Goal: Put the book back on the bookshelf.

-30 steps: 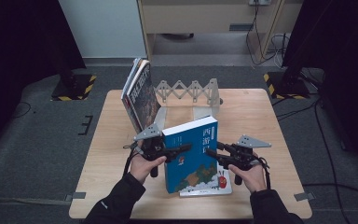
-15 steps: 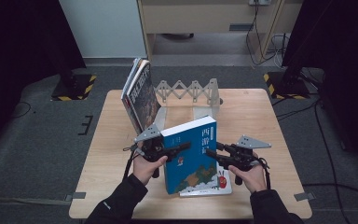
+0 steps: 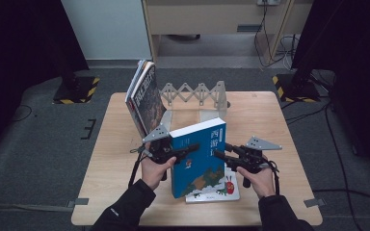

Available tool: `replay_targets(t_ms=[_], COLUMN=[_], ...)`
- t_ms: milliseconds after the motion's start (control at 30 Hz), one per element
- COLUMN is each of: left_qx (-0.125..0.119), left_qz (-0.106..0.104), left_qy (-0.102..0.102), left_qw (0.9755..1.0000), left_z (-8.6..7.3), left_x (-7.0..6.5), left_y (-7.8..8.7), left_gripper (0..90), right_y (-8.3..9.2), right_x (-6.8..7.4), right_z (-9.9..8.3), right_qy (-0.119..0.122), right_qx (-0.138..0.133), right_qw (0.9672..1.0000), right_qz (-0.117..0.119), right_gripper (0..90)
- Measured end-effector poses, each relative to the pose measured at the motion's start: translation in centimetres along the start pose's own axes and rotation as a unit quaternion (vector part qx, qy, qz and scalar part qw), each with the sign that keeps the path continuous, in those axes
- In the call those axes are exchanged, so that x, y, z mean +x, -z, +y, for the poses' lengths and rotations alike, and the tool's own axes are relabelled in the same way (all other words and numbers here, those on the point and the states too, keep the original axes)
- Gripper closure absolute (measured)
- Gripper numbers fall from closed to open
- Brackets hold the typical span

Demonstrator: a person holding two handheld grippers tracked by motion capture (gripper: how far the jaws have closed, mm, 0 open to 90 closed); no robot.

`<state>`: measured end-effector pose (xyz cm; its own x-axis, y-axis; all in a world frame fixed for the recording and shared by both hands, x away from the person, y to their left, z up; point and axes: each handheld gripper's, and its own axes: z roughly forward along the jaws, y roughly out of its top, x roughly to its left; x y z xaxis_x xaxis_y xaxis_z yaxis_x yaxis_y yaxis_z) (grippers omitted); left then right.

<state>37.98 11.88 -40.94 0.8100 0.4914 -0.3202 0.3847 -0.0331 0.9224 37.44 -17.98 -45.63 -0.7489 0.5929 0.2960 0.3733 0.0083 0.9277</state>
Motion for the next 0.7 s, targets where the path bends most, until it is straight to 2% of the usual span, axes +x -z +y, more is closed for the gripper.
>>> replay_targets(t_ms=[100, 300, 367, 433, 467, 533, 600, 700], left_qx=[-0.010, -0.006, -0.003, 0.003, 0.005, 0.004, 0.006, 0.006], left_qz=[-0.002, -0.004, 0.004, 0.014, 0.018, 0.023, 0.029, 0.031], left_qy=[-0.009, -0.016, -0.025, -0.042, -0.043, -0.038, -0.028, -0.017], left_qw=[0.9999, 0.9998, 0.9997, 0.9990, 0.9989, 0.9990, 0.9992, 0.9994], left_z=[0.1, -0.2, -0.2, -0.1, -0.1, 0.0, 0.0, 0.1], left_x=[-0.1, -0.3, -0.5, -0.7, -0.7, -0.7, -0.6, -0.4], left_y=[-0.1, 0.1, 0.0, 0.0, 0.0, 0.0, 0.0, 0.2], left_gripper=[59.7, 56.7, 56.6, 58.5, 59.4, 59.8, 60.2, 60.4], right_y=[0.0, 0.0, 0.0, 0.1, 0.1, 0.1, 0.1, 0.6], right_x=[-0.1, 0.0, 0.1, 0.0, 0.0, -0.1, -0.3, -1.0], right_z=[0.2, 0.0, 0.0, -0.1, -0.2, -0.2, -0.4, -0.8], right_qy=[0.006, 0.018, 0.018, 0.016, 0.015, 0.010, -0.005, -0.006], right_qx=[-0.007, -0.009, -0.009, -0.011, -0.011, -0.011, 0.000, 0.016], right_qw=[0.9999, 0.9998, 0.9998, 0.9998, 0.9998, 0.9999, 1.0000, 0.9995], right_qz=[-0.005, -0.004, -0.004, -0.004, -0.003, -0.002, -0.001, -0.025], right_gripper=[51.8, 52.7, 52.8, 52.6, 52.6, 51.9, 43.9, 38.9])
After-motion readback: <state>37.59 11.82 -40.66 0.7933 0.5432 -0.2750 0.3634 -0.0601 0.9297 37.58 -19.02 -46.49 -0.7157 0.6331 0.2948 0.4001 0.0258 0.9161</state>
